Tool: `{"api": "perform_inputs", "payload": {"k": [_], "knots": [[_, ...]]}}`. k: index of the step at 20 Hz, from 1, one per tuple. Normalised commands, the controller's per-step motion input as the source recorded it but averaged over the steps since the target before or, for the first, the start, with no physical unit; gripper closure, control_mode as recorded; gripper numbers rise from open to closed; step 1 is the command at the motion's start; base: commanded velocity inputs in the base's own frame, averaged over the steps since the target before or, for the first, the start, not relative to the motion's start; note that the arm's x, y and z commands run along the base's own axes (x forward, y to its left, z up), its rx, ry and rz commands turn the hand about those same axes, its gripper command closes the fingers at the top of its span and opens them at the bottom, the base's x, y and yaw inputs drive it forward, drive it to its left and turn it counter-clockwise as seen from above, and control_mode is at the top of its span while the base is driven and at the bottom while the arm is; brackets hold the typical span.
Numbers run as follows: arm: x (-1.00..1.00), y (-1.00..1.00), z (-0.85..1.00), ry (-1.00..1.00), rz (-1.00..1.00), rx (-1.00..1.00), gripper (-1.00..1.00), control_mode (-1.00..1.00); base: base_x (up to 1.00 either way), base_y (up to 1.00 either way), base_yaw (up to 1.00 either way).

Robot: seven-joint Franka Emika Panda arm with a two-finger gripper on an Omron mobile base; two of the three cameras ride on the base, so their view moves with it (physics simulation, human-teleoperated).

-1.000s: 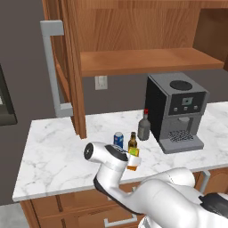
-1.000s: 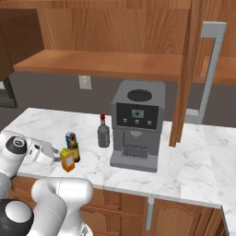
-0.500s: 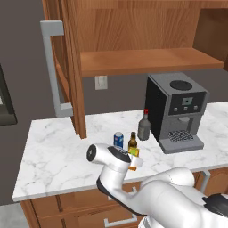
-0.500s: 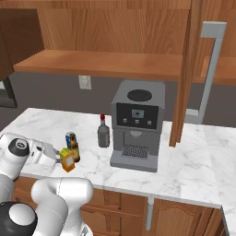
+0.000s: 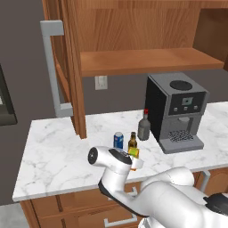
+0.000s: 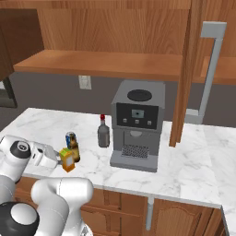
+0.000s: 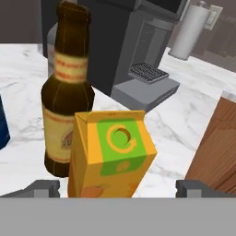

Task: Sort all alcoholic drinks to one cabinet, and non-alcoholic drinks to the other.

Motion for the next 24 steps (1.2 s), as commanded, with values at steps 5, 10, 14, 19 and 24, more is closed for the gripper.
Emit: {"api": "perform_inputs", "payload": {"k": [5,10,14,19,24], "knots": [[0.01,0.0,-0.01,0.0,0.02,0.0,-1.0,-1.0,0.0,0.0,0.0],[0.02,0.0,0.0,0.0,0.03,0.0,-1.0,-1.0,0.0,0.0,0.0],[0.0,0.0,0.0,0.0,0.02,0.0,-1.0,-1.0,0.0,0.0,0.0],[0.0,-0.05,0.0,0.0,0.01,0.0,-1.0,-1.0,0.0,0.0,0.0],[0.0,-0.07,0.0,0.0,0.0,0.0,-1.0,-1.0,0.0,0.0,0.0]]}}
